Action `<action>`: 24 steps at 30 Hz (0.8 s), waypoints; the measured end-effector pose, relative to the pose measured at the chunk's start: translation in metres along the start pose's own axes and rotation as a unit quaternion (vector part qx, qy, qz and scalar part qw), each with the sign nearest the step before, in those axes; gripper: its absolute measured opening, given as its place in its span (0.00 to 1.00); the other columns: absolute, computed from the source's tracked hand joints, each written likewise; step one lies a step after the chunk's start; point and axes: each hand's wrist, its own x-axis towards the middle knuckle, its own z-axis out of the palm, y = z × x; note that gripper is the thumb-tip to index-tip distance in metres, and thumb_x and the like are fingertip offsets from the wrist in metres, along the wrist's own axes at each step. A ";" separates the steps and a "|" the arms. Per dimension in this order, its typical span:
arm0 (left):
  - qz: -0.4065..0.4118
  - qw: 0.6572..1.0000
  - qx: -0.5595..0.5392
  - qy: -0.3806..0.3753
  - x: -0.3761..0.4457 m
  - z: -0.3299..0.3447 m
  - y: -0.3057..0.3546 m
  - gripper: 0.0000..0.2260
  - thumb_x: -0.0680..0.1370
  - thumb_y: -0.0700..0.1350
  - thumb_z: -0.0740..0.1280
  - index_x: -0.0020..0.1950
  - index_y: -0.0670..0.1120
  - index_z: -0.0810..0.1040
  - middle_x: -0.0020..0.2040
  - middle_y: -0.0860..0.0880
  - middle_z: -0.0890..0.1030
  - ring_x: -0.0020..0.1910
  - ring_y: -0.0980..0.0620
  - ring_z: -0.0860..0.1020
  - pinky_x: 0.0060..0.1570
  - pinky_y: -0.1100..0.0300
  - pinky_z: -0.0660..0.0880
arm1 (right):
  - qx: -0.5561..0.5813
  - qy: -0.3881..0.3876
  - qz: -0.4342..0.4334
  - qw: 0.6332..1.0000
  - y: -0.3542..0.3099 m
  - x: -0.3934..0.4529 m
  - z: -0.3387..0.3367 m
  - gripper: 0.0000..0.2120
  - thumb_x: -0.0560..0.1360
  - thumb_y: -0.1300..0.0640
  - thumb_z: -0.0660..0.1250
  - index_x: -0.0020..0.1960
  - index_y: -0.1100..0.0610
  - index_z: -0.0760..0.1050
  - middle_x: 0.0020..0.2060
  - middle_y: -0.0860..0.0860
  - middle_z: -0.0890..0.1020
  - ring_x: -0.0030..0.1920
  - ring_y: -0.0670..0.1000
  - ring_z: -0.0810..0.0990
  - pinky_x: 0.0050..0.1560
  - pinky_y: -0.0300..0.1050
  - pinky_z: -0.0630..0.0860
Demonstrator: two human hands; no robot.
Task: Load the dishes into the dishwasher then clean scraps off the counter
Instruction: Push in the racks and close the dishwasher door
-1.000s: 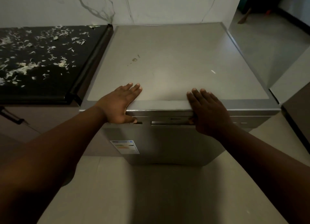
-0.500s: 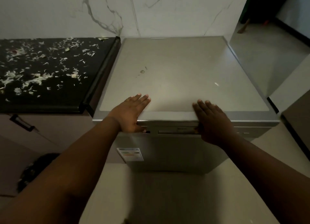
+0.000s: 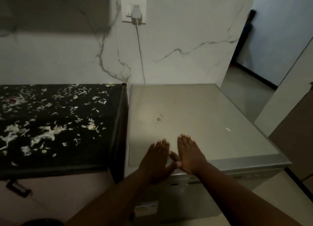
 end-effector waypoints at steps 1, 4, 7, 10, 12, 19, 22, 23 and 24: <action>-0.003 1.000 0.009 0.003 0.001 -0.002 -0.008 0.45 0.71 0.74 0.41 0.78 0.44 0.42 0.78 0.45 0.41 0.77 0.48 0.39 0.73 0.52 0.36 | 0.000 0.003 -0.012 1.000 -0.008 0.005 0.002 0.61 0.56 0.23 0.19 0.77 0.61 0.38 0.77 0.59 0.41 0.77 0.56 0.38 0.75 0.50 0.39; -0.004 0.998 0.058 0.004 0.009 -0.021 -0.056 0.42 0.74 0.71 0.43 0.78 0.44 0.39 0.77 0.45 0.37 0.75 0.47 0.34 0.73 0.50 0.33 | 0.003 0.022 -0.022 1.000 -0.035 0.032 0.001 0.52 0.65 0.26 0.28 0.78 0.60 0.38 0.77 0.58 0.41 0.77 0.56 0.38 0.74 0.48 0.37; -0.028 0.995 0.092 0.030 0.026 -0.033 -0.102 0.45 0.71 0.73 0.37 0.77 0.44 0.38 0.77 0.45 0.36 0.75 0.47 0.33 0.73 0.49 0.33 | -0.012 0.038 -0.029 0.999 -0.051 0.059 -0.009 0.49 0.68 0.28 0.31 0.78 0.61 0.40 0.77 0.58 0.43 0.77 0.56 0.39 0.74 0.48 0.38; -0.062 0.992 0.099 0.046 0.044 -0.038 -0.130 0.47 0.66 0.74 0.30 0.76 0.44 0.34 0.76 0.45 0.35 0.75 0.45 0.34 0.73 0.49 0.32 | -0.019 0.038 -0.051 0.998 -0.060 0.092 -0.020 0.50 0.66 0.28 0.30 0.78 0.61 0.39 0.77 0.58 0.42 0.77 0.56 0.39 0.74 0.48 0.37; -0.093 0.991 0.090 0.043 0.056 -0.041 -0.144 0.46 0.64 0.74 0.27 0.73 0.45 0.31 0.75 0.45 0.33 0.75 0.45 0.33 0.71 0.50 0.28 | -0.025 0.040 -0.063 0.997 -0.065 0.120 -0.025 0.51 0.66 0.27 0.31 0.77 0.60 0.38 0.77 0.57 0.41 0.77 0.56 0.38 0.73 0.47 0.36; -0.145 0.986 0.073 0.038 0.111 -0.072 -0.197 0.41 0.76 0.71 0.44 0.70 0.39 0.68 0.71 0.39 0.69 0.69 0.41 0.68 0.69 0.48 0.48 | -0.047 0.077 -0.143 0.986 -0.085 0.241 -0.052 0.46 0.71 0.28 0.37 0.77 0.60 0.39 0.77 0.57 0.41 0.76 0.55 0.37 0.71 0.47 0.34; -0.150 0.982 0.092 0.066 0.145 -0.103 -0.226 0.39 0.77 0.70 0.46 0.69 0.39 0.72 0.69 0.39 0.71 0.69 0.40 0.69 0.69 0.47 0.50 | -0.078 0.150 -0.189 0.967 -0.099 0.298 -0.079 0.42 0.76 0.31 0.44 0.77 0.63 0.52 0.76 0.59 0.51 0.76 0.59 0.50 0.72 0.54 0.44; -0.145 0.980 0.107 0.088 0.159 -0.117 -0.235 0.39 0.77 0.69 0.46 0.69 0.39 0.72 0.69 0.39 0.72 0.69 0.40 0.69 0.70 0.46 0.50 | -0.090 0.173 -0.202 0.960 -0.105 0.319 -0.092 0.41 0.76 0.33 0.48 0.75 0.64 0.58 0.74 0.61 0.59 0.74 0.61 0.58 0.72 0.56 0.51; -0.146 0.977 0.118 0.101 0.174 -0.133 -0.243 0.38 0.77 0.69 0.47 0.68 0.40 0.73 0.68 0.40 0.73 0.68 0.41 0.71 0.71 0.45 0.53 | -0.094 0.199 -0.215 0.952 -0.111 0.340 -0.106 0.39 0.76 0.34 0.51 0.73 0.64 0.63 0.72 0.61 0.64 0.72 0.62 0.64 0.71 0.58 0.57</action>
